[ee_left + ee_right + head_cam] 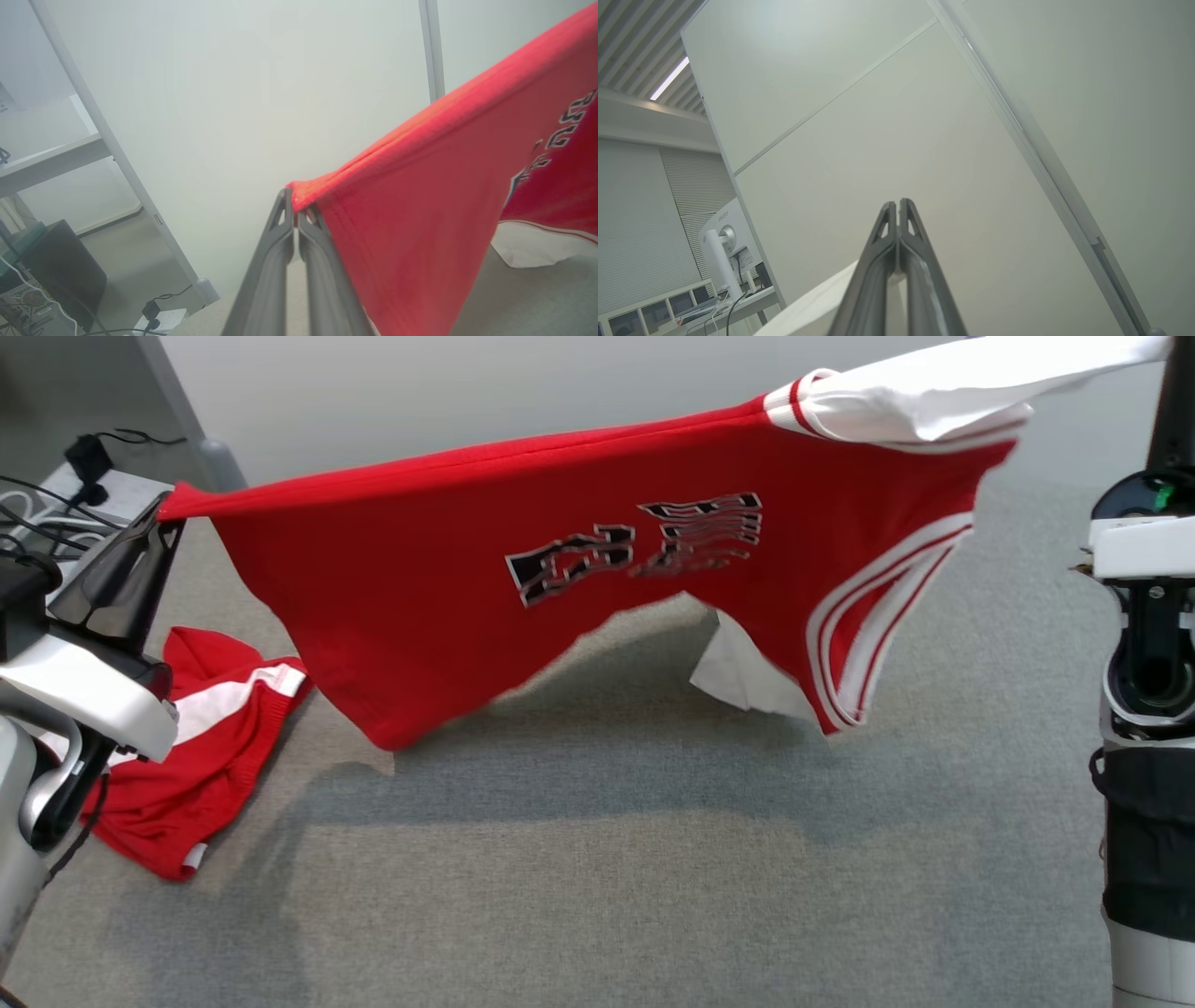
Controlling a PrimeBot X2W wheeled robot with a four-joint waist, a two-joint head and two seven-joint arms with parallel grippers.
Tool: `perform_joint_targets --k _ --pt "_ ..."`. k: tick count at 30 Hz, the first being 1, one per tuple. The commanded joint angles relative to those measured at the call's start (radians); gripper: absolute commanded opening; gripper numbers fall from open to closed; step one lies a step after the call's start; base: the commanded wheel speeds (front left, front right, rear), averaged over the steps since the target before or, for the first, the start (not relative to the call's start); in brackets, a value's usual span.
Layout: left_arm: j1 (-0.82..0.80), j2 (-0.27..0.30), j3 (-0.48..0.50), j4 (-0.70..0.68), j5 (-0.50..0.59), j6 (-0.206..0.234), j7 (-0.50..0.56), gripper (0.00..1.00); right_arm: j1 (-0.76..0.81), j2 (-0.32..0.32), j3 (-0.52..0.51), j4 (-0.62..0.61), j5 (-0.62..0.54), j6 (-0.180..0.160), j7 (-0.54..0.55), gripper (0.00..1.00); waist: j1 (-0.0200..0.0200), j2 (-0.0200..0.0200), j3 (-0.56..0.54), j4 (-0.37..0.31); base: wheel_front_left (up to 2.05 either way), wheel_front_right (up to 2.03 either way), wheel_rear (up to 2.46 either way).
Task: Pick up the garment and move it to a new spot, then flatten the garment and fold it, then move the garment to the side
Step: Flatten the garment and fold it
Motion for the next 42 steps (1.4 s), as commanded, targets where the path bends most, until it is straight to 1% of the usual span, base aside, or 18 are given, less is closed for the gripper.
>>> perform_joint_targets --k 1,5,9,12,15,19,22,23,26,28,29,30,33,34,35,36,38,42 --pt "-0.040 0.063 0.027 -0.016 -0.035 0.001 -0.001 0.00 0.001 0.001 -0.005 -0.051 0.005 0.001 0.018 0.00 0.0000 0.0000 -0.023 0.015 0.00 0.00 0.00" --pt "0.038 0.078 -0.032 -0.039 -0.089 0.001 0.018 0.00 0.116 0.001 -0.007 -0.112 0.012 0.001 0.108 0.00 0.0000 0.0000 -0.038 0.033 0.00 0.00 0.00" --pt "0.183 0.088 -0.070 -0.058 -0.183 0.001 0.017 0.00 0.294 0.001 0.069 -0.168 0.052 0.001 0.216 0.00 0.0000 0.0000 -0.022 0.038 0.00 0.00 0.00" --pt "0.295 0.123 -0.156 -0.099 -0.250 0.001 0.030 0.00 0.437 0.001 0.150 -0.187 0.081 0.001 0.313 0.00 0.0000 0.0000 0.006 0.039 0.00 0.00 0.00" --pt "0.353 0.182 -0.273 -0.150 -0.289 0.001 0.048 0.00 0.556 0.001 0.224 -0.197 0.070 0.001 0.436 0.00 0.0000 0.0000 0.042 0.041 0.00 0.00 0.00" --pt "0.354 0.265 -0.402 -0.245 -0.399 0.001 0.072 0.00 0.641 0.001 0.319 -0.235 0.039 0.001 0.598 0.00 0.0000 0.0000 0.115 0.035 0.00 0.00 0.00" --pt "0.304 0.359 -0.531 -0.350 -0.478 0.001 0.160 0.00 0.642 0.001 0.376 -0.270 0.017 0.001 0.700 0.00 0.0000 0.0000 0.191 0.024 0.00 0.00 0.00" --pt "0.304 0.359 -0.531 -0.350 -0.478 0.001 0.160 0.00 0.642 0.001 0.376 -0.270 0.017 0.001 0.700 0.00 0.0000 0.0000 0.191 0.024 0.00 0.00 0.00" --pt "0.199 0.444 -0.664 -0.502 -0.570 0.001 0.252 0.00 0.563 0.001 0.400 -0.267 0.009 0.001 0.741 0.00 0.0000 0.0000 0.287 0.009 0.00 0.00 0.00" --pt "0.106 0.489 -0.695 -0.555 -0.647 0.001 0.292 0.00 0.455 0.001 0.386 -0.229 0.009 0.001 0.694 0.00 0.0000 0.0000 0.356 -0.005 0.00 0.00 0.00" --pt "0.052 0.507 -0.685 -0.550 -0.699 0.001 0.293 0.00 0.379 0.001 0.358 -0.198 0.021 0.001 0.621 0.00 0.0000 0.0000 0.388 -0.012 0.00 0.00 0.00" --pt "-0.022 0.526 -0.658 -0.536 -0.704 0.001 0.271 0.00 0.287 0.001 0.319 -0.157 0.019 0.001 0.523 0.00 0.0000 0.0000 0.419 -0.019 0.00 0.00 0.00" --pt "-0.282 0.559 -0.483 -0.462 -0.647 0.001 0.025 0.00 -0.053 0.001 0.177 -0.017 0.028 0.001 0.171 0.00 0.0000 0.0000 0.479 -0.028 0.00 0.00 0.00" --pt "-0.359 0.554 -0.405 -0.441 -0.660 0.001 0.001 0.00 -0.169 0.001 0.132 0.039 0.060 0.001 0.063 0.00 0.0000 0.0000 0.478 -0.025 0.00 0.00 0.00" --pt "-0.437 0.525 -0.283 -0.414 -0.690 0.001 -0.004 0.00 -0.279 0.001 0.108 0.106 0.070 0.001 -0.018 0.00 0.0000 0.0000 0.468 -0.023 0.00 0.00 0.00" --pt "-0.487 0.502 -0.183 -0.399 -0.684 0.001 -0.005 0.00 -0.376 0.001 0.097 0.172 0.054 0.001 -0.057 0.00 0.0000 0.0000 0.455 -0.025 0.00 0.00 0.00" --pt "-0.514 0.477 -0.080 -0.394 -0.641 0.001 -0.005 0.00 -0.525 0.001 0.092 0.304 0.047 0.001 -0.077 0.00 0.0000 0.0000 0.422 -0.034 0.00 0.00 0.00" --pt "-0.444 0.475 -0.029 -0.418 -0.597 0.001 -0.006 0.00 -0.686 0.001 0.085 0.529 0.048 0.001 -0.086 0.00 0.0000 0.0000 0.389 -0.062 0.00 0.00 0.00"
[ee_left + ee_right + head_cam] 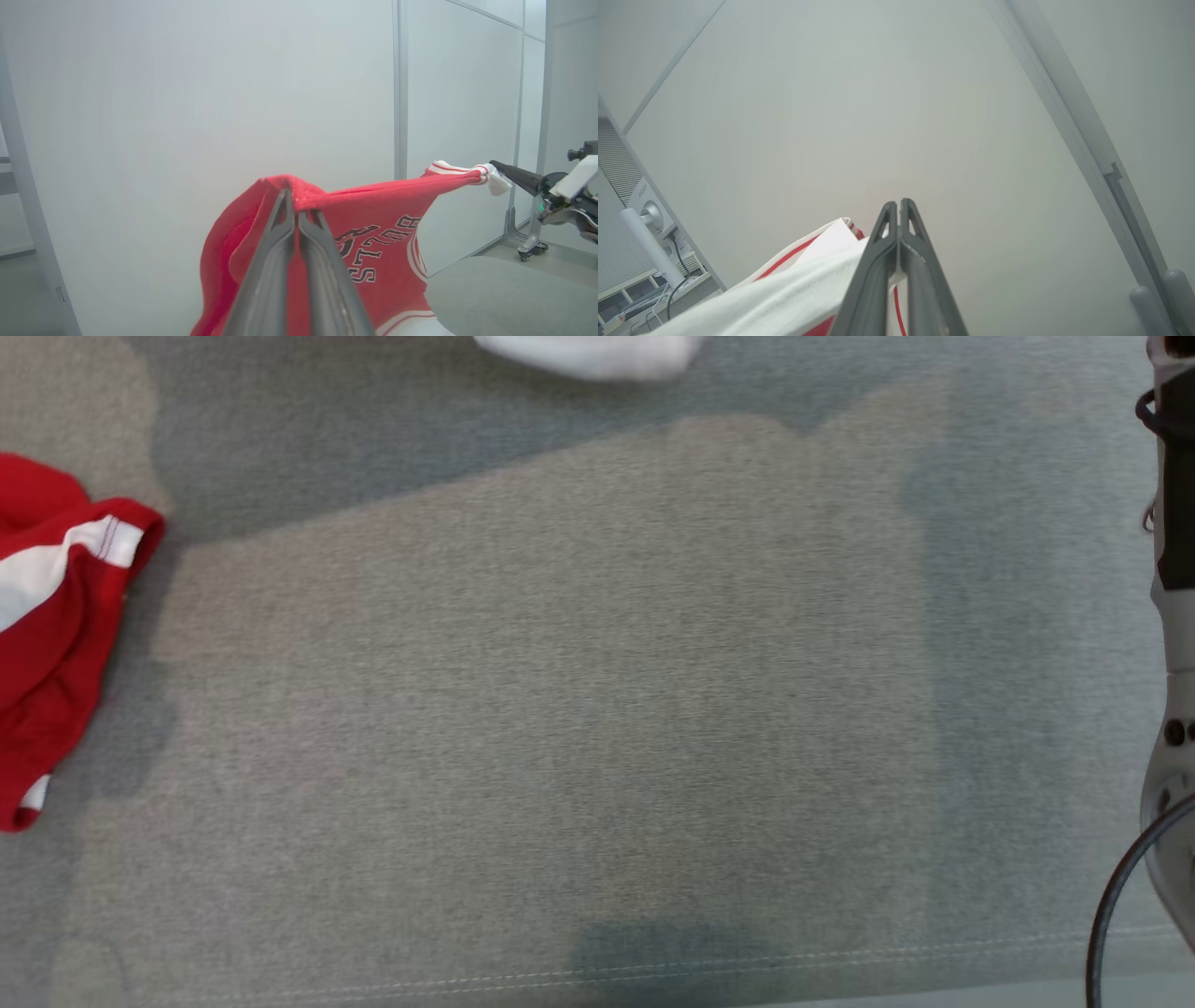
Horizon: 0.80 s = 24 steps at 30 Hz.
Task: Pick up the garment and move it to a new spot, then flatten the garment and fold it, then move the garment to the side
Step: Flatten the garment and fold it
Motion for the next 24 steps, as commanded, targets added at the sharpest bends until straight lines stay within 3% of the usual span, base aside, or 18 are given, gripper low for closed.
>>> perform_joint_targets --k 1,5,8,16,20,24 --pt "0.026 0.069 0.061 -0.014 0.006 0.000 -0.002 0.00 -0.038 0.010 -0.005 0.013 0.007 0.004 -0.015 0.00 0.0000 0.0000 -0.007 -0.032 0.00 0.00 0.00" --pt "0.166 0.086 0.146 -0.015 -0.006 0.000 -0.002 0.00 -0.072 0.010 0.024 0.082 0.073 0.004 -0.038 0.00 0.0000 0.0000 0.072 -0.054 0.00 0.00 0.00" --pt "0.323 0.061 0.238 -0.029 0.010 0.000 -0.002 0.00 -0.002 0.010 0.050 0.008 0.132 0.004 -0.043 0.00 0.0000 0.0000 0.142 -0.059 0.00 0.00 0.00" --pt "0.758 -0.171 0.410 -0.078 0.138 0.000 -0.002 0.00 0.643 0.010 0.173 -0.443 0.234 0.004 -0.044 0.00 0.0000 0.0000 0.143 -0.033 0.00 0.00 0.00" --pt "0.849 -0.233 0.412 -0.086 0.184 0.000 -0.002 0.00 0.877 0.010 0.211 -0.593 0.229 0.004 -0.044 0.00 0.0000 0.0000 0.091 -0.019 0.00 0.00 0.00" --pt "0.872 -0.280 0.377 -0.083 0.218 0.000 -0.002 0.00 0.982 0.010 0.230 -0.647 0.214 0.004 -0.044 0.00 0.0000 0.0000 0.021 -0.006 0.00 0.00 0.00"
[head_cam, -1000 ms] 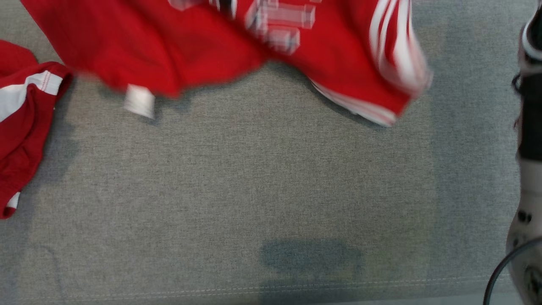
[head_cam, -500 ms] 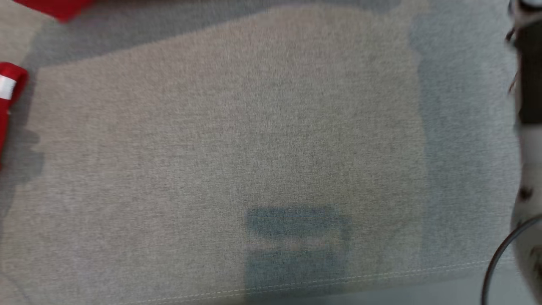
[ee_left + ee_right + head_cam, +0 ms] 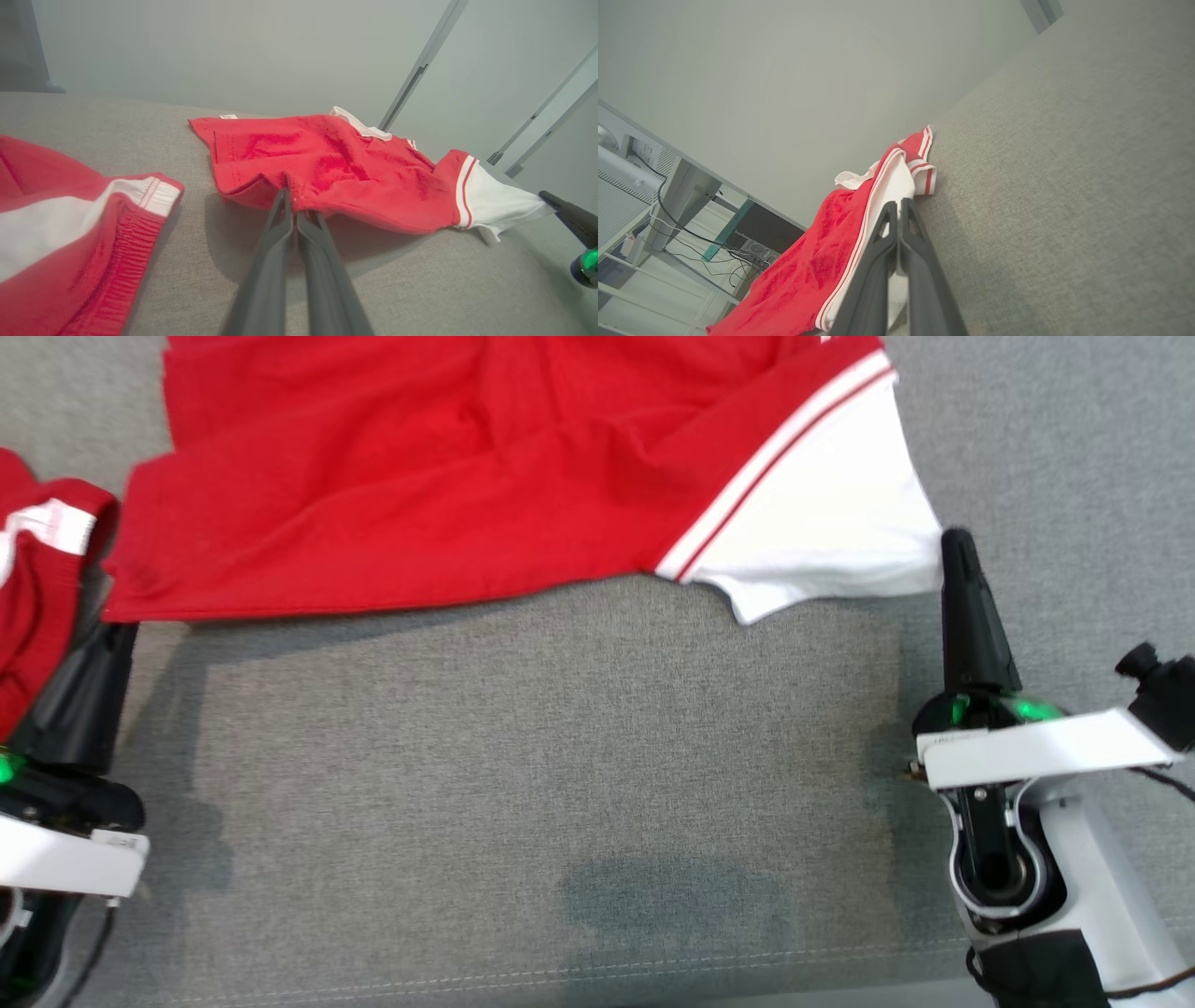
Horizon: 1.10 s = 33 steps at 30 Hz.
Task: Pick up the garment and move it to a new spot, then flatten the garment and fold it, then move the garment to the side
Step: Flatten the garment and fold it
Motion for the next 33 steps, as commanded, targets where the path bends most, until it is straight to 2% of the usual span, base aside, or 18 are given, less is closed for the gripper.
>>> perform_joint_targets --k 1,11,24,29,33 --pt "-0.010 0.033 0.044 -0.015 0.005 0.000 -0.005 0.00 0.015 0.007 0.019 -0.032 0.002 0.004 -0.006 0.00 -0.0001 0.0000 -0.042 0.013 0.00 0.00 0.00" --pt "0.032 -0.062 -0.059 0.083 0.069 0.000 -0.005 0.00 0.084 0.007 -0.044 0.061 0.038 0.004 0.007 0.00 -0.0001 0.0000 -0.219 0.043 0.00 0.00 0.00" --pt "0.091 -0.189 -0.109 0.236 0.139 0.000 -0.005 0.00 0.131 0.007 -0.114 0.164 -0.078 0.004 0.188 0.00 -0.0001 0.0000 -0.391 0.061 0.00 0.00 0.00" --pt "0.109 -0.212 -0.120 0.294 0.157 0.000 -0.005 0.00 0.157 0.007 -0.140 0.176 -0.231 0.004 0.346 0.00 -0.0001 0.0000 -0.427 0.071 0.00 0.00 0.00" --pt "0.097 -0.190 -0.149 0.314 0.168 0.000 -0.005 0.00 0.172 0.007 -0.137 0.121 -0.367 0.004 0.561 0.00 -0.0001 0.0000 -0.434 0.073 0.00 0.00 0.00"
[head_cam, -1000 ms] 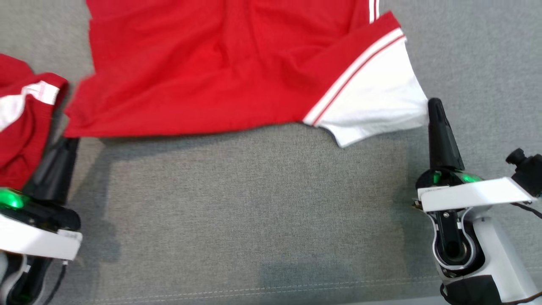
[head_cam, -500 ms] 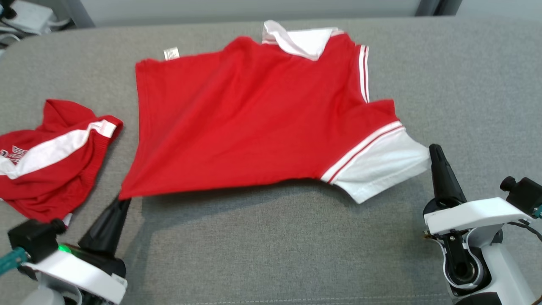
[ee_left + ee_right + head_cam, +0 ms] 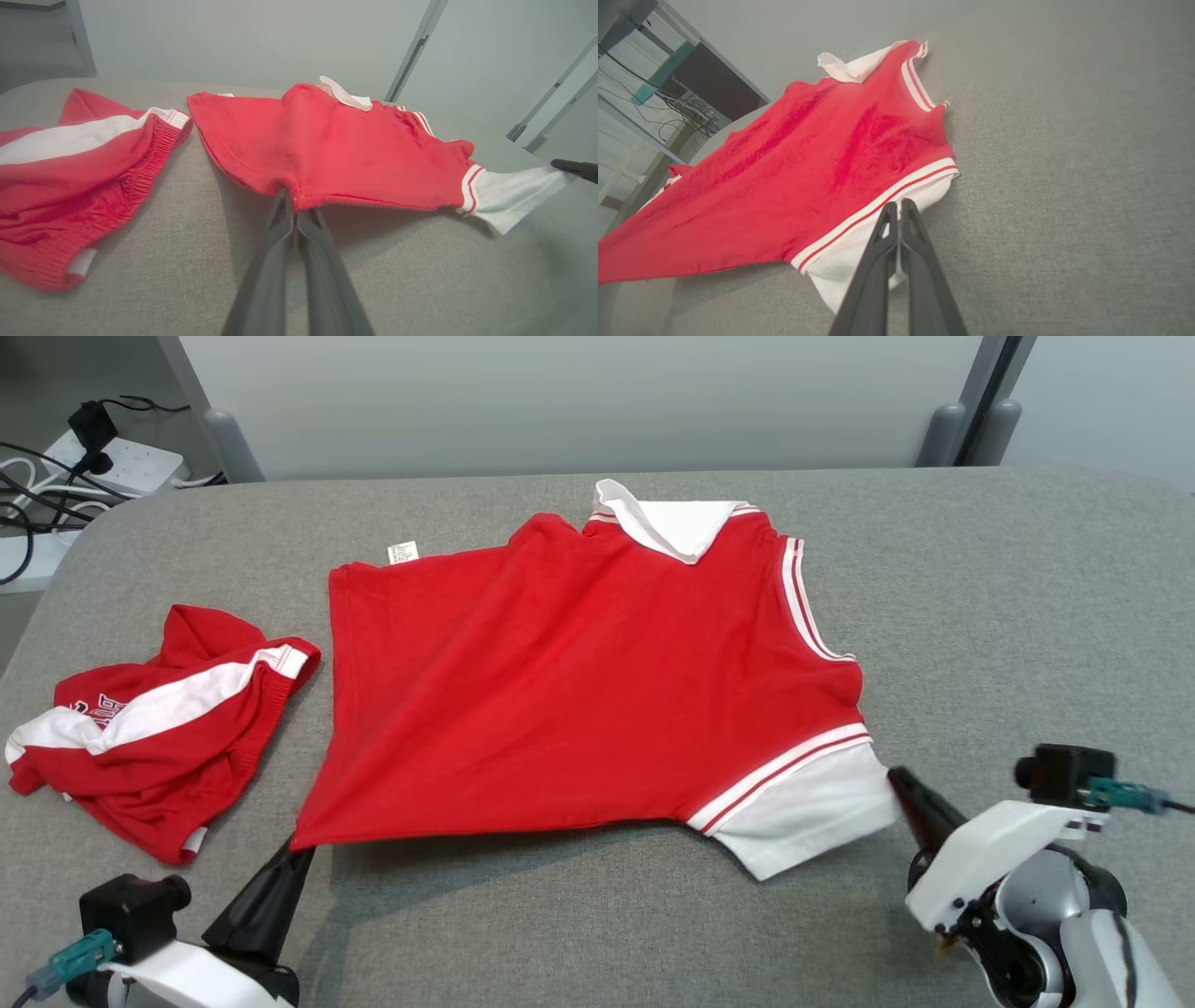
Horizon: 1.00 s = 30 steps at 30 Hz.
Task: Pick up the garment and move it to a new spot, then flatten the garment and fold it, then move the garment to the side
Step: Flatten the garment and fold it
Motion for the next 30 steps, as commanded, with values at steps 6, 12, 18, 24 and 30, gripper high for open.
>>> perform_joint_targets --k 6,12,18,24,30 --pt "-0.077 0.153 -0.087 0.019 -0.047 0.000 -0.006 0.00 0.019 -0.006 0.034 -0.272 -0.178 0.004 0.453 0.00 0.0000 -0.0001 0.004 -0.004 0.00 0.00 0.00" --pt "-0.143 0.280 -0.221 0.011 -0.158 0.000 -0.006 0.00 0.025 -0.006 0.029 -0.488 -0.206 0.004 0.742 0.00 0.0000 -0.0001 0.019 -0.004 0.00 0.00 0.00" --pt "-0.270 0.440 -0.362 -0.110 -0.305 0.000 0.023 0.00 -0.008 -0.006 -0.023 -0.683 -0.161 0.004 0.932 0.00 0.0000 -0.0001 0.041 0.008 0.00 0.00 0.00" --pt "-0.352 0.545 -0.453 -0.219 -0.409 0.000 0.026 0.00 -0.038 -0.006 -0.057 -0.828 -0.133 0.004 0.995 0.00 0.0000 -0.0001 0.098 0.010 0.00 0.00 0.00" --pt "-0.405 0.529 -0.550 -0.166 -0.456 0.000 0.023 0.00 0.002 -0.006 0.094 -0.781 -0.224 0.004 0.895 0.00 0.0000 -0.0001 0.240 -0.012 0.00 0.00 0.00"
